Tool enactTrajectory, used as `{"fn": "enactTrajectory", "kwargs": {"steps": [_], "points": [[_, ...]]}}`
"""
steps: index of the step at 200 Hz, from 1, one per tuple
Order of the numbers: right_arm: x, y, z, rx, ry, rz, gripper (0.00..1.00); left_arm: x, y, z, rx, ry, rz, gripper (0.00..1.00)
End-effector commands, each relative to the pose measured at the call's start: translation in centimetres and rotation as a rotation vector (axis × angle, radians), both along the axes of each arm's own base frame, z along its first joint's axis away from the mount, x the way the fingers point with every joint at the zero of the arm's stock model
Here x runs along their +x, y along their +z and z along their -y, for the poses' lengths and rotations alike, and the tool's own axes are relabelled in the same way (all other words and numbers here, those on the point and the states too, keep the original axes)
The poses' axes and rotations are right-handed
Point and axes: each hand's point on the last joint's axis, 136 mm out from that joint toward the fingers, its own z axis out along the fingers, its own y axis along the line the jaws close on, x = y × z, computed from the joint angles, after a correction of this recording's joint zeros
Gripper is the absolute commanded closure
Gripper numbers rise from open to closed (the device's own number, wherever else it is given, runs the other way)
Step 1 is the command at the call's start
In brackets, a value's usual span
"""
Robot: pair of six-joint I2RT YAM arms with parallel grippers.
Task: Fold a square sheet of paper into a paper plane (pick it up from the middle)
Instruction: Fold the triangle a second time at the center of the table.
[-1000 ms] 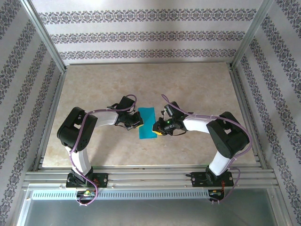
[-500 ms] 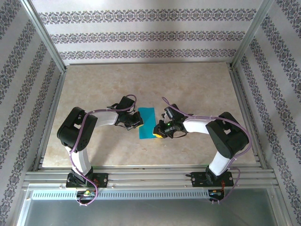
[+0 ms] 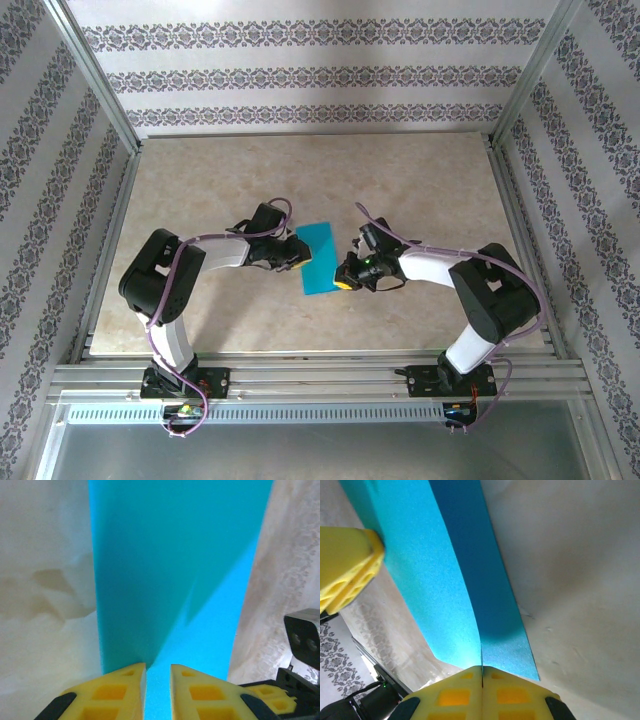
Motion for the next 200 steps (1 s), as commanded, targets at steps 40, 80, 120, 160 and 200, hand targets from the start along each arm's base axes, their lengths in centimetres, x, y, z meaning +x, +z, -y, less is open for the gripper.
{"fn": "enactTrajectory", "kwargs": {"steps": [40,80,120,160,200], "points": [[-1.1,0.2,0.8,-0.004,0.044,-0.042,0.98,2.3,-0.1,0.4,0.029,-0.054,0.082,0.83],[-0.2,1.0,0.2,0.013,0.05,-0.016,0.97,1.9,-1.4,-0.4,0.082,-0.053,0.058,0.86],[0.5,1.7,-0.7,0.028,0.064,0.004,0.97,1.6,-2.2,-0.9,0.104,-0.052,0.045,0.86],[1.5,2.5,-2.2,0.057,0.075,0.037,0.96,1.4,-2.9,-1.1,0.112,-0.054,0.037,0.87],[2.8,2.5,-3.7,0.084,0.075,0.061,0.96,1.0,-3.4,-1.2,0.116,-0.068,0.033,0.89]]}}
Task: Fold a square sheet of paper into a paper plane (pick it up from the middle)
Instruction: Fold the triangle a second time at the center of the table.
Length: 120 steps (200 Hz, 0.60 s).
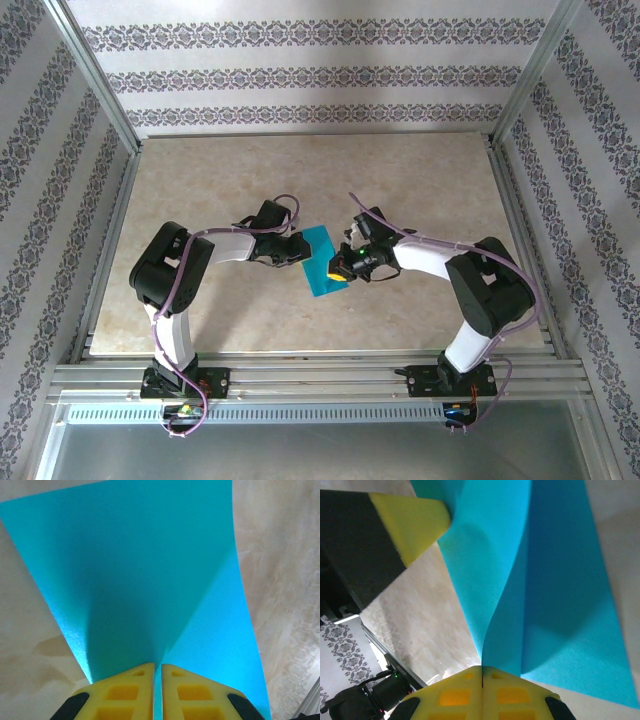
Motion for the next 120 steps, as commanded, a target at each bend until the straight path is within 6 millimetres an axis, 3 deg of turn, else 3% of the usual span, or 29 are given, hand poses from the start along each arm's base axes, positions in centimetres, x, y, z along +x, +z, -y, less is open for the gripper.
{"fn": "enactTrajectory", "kwargs": {"steps": [1,53,120], "points": [[1.1,0.6,-1.5,0.04,0.006,0.027,0.96,-0.6,-1.7,-1.0,0.037,-0.012,-0.027,0.89],[2.5,0.4,-3.0,0.051,0.006,0.062,0.96,-0.9,-1.9,-1.0,0.043,-0.046,-0.025,0.9],[3.8,-0.9,-3.4,0.025,-0.051,0.074,0.96,-1.2,-2.6,-1.1,0.063,-0.066,-0.048,0.91]]}}
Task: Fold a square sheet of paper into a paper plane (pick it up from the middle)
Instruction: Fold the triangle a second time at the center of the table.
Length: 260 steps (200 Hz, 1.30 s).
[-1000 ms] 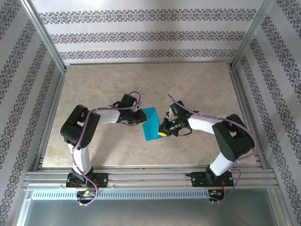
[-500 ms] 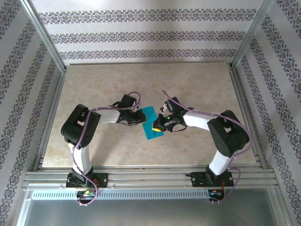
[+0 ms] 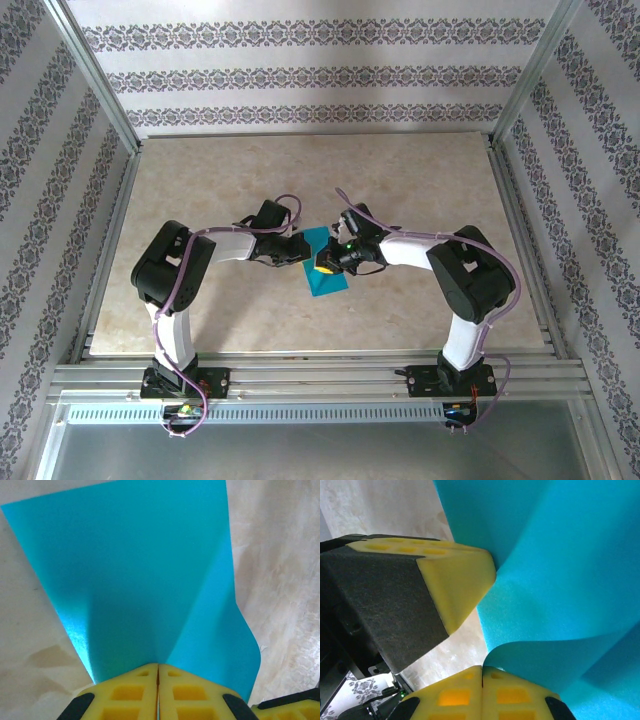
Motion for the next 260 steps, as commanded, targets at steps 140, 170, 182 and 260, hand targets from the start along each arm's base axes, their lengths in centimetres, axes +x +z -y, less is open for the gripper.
{"fn": "enactTrajectory", "kwargs": {"steps": [140,170,182,260], "points": [[0.8,-2.0,-0.5,-0.039,-0.048,-0.011,0.95,-1.2,-2.4,-1.4,0.06,-0.003,-0.079,0.91],[0.8,-2.1,-0.8,-0.035,-0.039,-0.012,0.95,-1.2,-2.5,-1.3,0.06,-0.004,-0.079,0.92],[0.8,-2.1,-0.8,-0.033,-0.035,-0.012,0.95,-1.3,-2.5,-1.3,0.06,-0.004,-0.082,0.92],[0.8,-2.4,-1.0,-0.035,-0.031,-0.017,0.95,-1.4,-2.6,-1.4,0.059,-0.003,-0.086,0.92]]}}
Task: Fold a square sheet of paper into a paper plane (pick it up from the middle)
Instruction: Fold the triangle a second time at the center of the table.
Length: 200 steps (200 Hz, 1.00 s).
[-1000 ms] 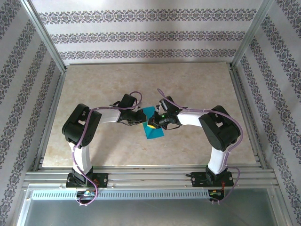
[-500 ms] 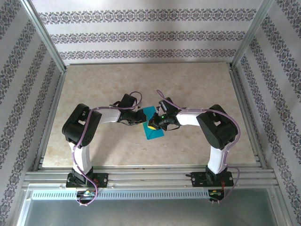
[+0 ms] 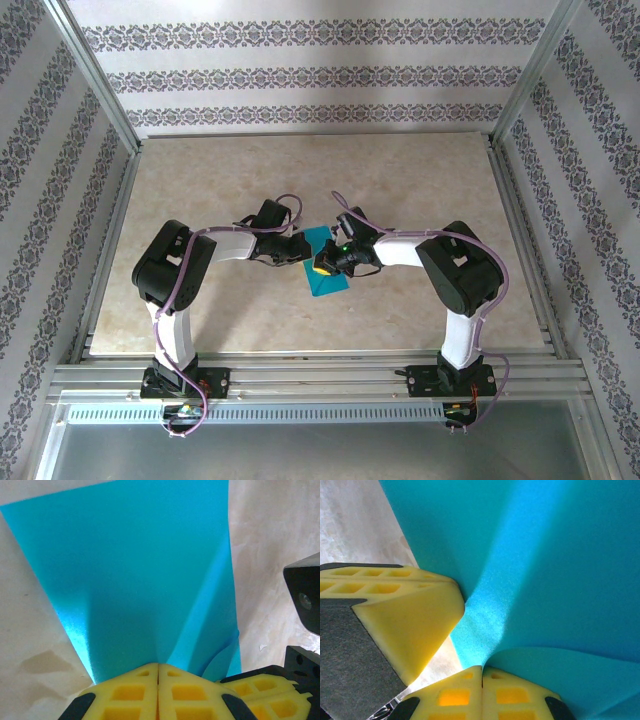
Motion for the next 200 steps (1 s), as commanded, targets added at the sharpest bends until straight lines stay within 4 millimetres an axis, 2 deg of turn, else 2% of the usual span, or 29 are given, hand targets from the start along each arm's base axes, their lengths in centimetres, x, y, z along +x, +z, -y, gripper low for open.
{"fn": "enactTrajectory", "kwargs": {"steps": [1,125,200], "points": [[0.2,-0.1,-0.8,0.004,0.016,0.005,0.95,-1.4,-2.5,-1.5,0.061,0.009,-0.088,0.92],[-0.1,-0.9,-0.8,-0.005,0.028,-0.013,0.94,-1.5,-2.6,-1.5,0.056,0.012,-0.092,0.92],[-0.3,-1.7,0.0,-0.048,0.012,-0.027,0.93,-1.6,-2.5,-1.6,0.061,0.014,-0.088,0.92]]}}
